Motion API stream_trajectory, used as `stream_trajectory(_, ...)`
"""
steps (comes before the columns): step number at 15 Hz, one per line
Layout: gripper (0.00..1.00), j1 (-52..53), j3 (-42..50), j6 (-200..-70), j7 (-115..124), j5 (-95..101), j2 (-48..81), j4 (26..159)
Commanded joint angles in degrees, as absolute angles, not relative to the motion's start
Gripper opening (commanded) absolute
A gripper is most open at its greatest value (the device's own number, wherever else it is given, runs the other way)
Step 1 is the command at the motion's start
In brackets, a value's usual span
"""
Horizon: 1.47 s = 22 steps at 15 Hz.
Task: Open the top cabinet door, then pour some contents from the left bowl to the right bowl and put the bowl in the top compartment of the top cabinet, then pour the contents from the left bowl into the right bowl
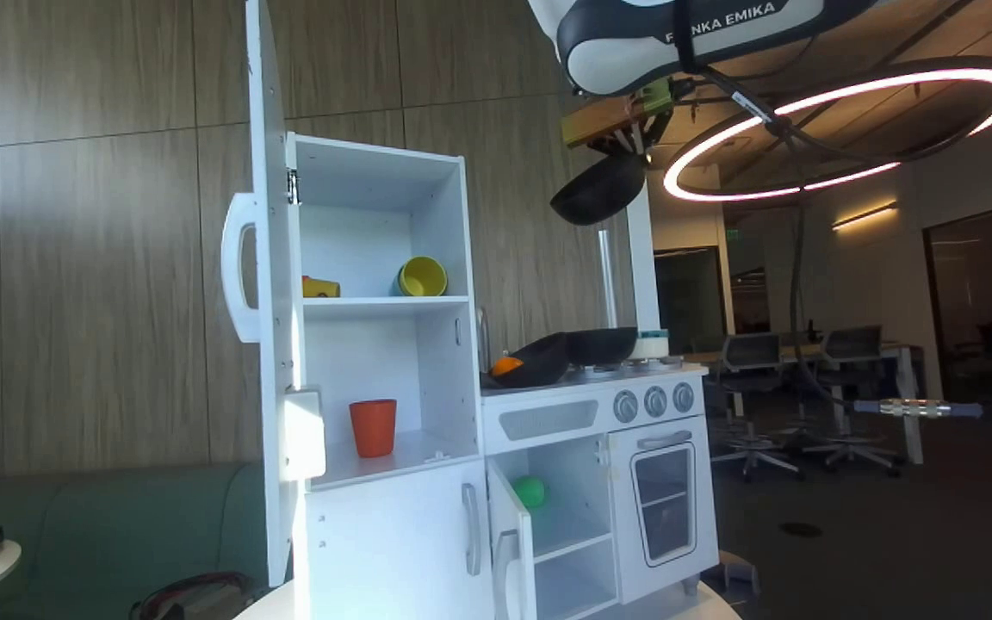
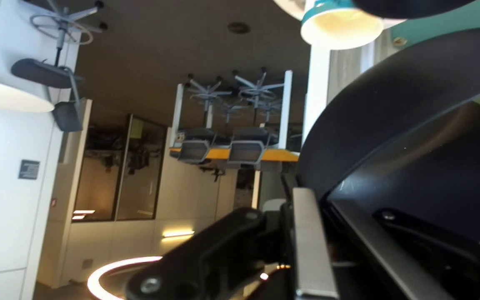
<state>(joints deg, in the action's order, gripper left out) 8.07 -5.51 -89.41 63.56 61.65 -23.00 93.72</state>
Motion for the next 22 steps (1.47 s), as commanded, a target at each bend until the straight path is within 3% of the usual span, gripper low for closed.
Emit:
stream_trajectory(1,0.01,8.7,-6.8,-90.2,57.7,51.6,-22.1,89.1)
stream_trajectory(14,0.01,8.1,-11.4,-87.9,37.1,13.8,-19.1,85.6)
stream_trajectory(22,0.01,8.4,-14.7,-86.9,24.7,6.3,-9.1,75.8)
